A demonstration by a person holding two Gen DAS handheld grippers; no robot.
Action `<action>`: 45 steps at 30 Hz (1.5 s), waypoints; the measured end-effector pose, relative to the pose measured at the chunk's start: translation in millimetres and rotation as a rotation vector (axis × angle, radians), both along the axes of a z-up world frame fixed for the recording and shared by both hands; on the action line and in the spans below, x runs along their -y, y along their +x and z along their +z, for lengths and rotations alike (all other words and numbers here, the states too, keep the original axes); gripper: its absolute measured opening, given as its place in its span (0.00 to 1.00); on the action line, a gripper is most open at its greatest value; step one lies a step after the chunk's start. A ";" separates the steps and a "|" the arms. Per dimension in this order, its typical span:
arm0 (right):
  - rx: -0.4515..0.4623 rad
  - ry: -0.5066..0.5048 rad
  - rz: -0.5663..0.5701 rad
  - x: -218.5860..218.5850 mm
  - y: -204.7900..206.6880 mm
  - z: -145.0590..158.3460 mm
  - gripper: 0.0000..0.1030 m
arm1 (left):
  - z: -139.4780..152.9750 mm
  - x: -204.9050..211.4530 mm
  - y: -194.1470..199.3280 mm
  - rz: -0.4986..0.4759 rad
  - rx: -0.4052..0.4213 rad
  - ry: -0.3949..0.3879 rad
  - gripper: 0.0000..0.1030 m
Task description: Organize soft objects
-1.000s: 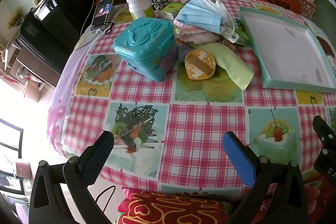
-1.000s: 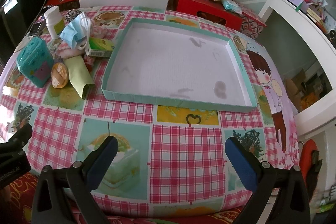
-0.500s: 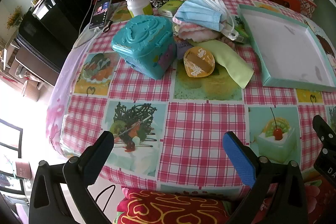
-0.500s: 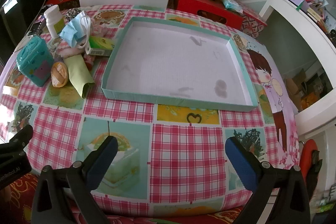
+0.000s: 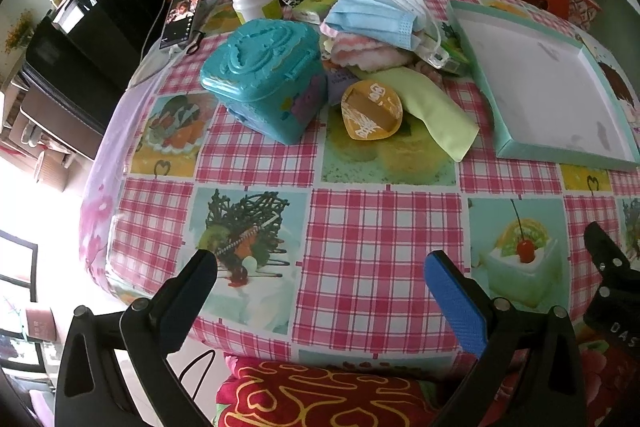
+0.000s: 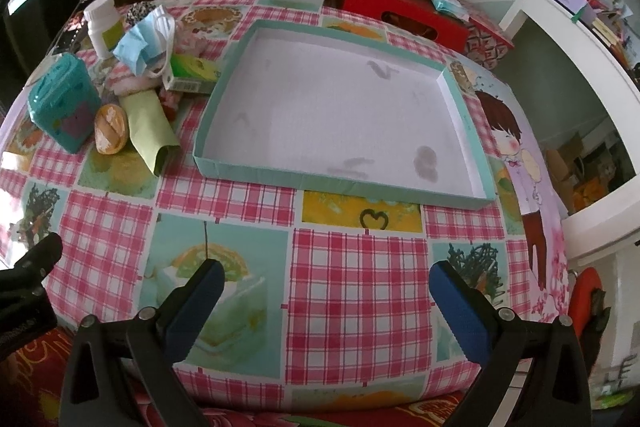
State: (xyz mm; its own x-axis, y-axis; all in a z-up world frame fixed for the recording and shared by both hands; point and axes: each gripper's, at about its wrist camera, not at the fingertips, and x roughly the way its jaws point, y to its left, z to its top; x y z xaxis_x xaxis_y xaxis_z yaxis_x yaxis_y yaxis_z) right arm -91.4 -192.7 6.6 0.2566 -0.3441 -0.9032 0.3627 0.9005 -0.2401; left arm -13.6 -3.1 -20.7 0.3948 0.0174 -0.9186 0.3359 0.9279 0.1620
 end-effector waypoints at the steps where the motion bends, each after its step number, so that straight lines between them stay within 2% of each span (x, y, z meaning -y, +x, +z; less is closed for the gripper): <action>1: -0.009 -0.004 0.001 -0.4 0.6 -1.1 1.00 | 1.5 -0.9 0.1 0.001 0.002 -0.006 1.00; 3: -0.014 -0.018 0.006 -1.8 1.0 -0.3 1.00 | 7.0 -3.5 -0.2 0.004 0.010 -0.032 1.00; 8: 0.051 -0.013 0.044 -5.0 5.6 16.2 1.00 | 26.5 -11.8 11.2 0.023 0.014 -0.152 1.00; 15: 0.163 0.076 0.061 -3.3 44.0 38.1 1.00 | 58.5 -12.8 48.5 0.060 0.085 -0.264 1.00; 19: 0.209 0.092 0.078 -0.2 70.0 46.1 1.00 | 64.5 -7.8 66.5 0.066 0.108 -0.298 1.00; 25: 0.289 0.109 0.061 19.9 97.1 58.1 1.00 | 48.7 3.2 74.9 0.065 0.101 -0.303 1.00; 31: 0.328 0.145 0.067 30.3 125.8 56.5 1.00 | 27.0 16.8 74.0 0.071 0.067 -0.282 1.00; 35: 0.342 0.211 0.089 28.1 146.1 47.6 1.00 | 17.9 16.5 74.8 0.096 0.058 -0.285 1.00; 45: 0.317 0.295 0.207 8.6 166.9 15.8 1.00 | 2.9 0.7 81.9 0.190 0.042 -0.314 1.00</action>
State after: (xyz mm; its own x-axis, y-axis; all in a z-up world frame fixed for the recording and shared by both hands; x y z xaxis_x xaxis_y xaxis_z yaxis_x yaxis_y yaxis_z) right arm 75.5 -201.3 22.4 0.5712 0.0022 -0.8208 0.1829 0.9745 0.1299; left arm 68.3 -3.8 -17.8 0.4488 -0.1863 -0.8740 0.1522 0.9797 -0.1307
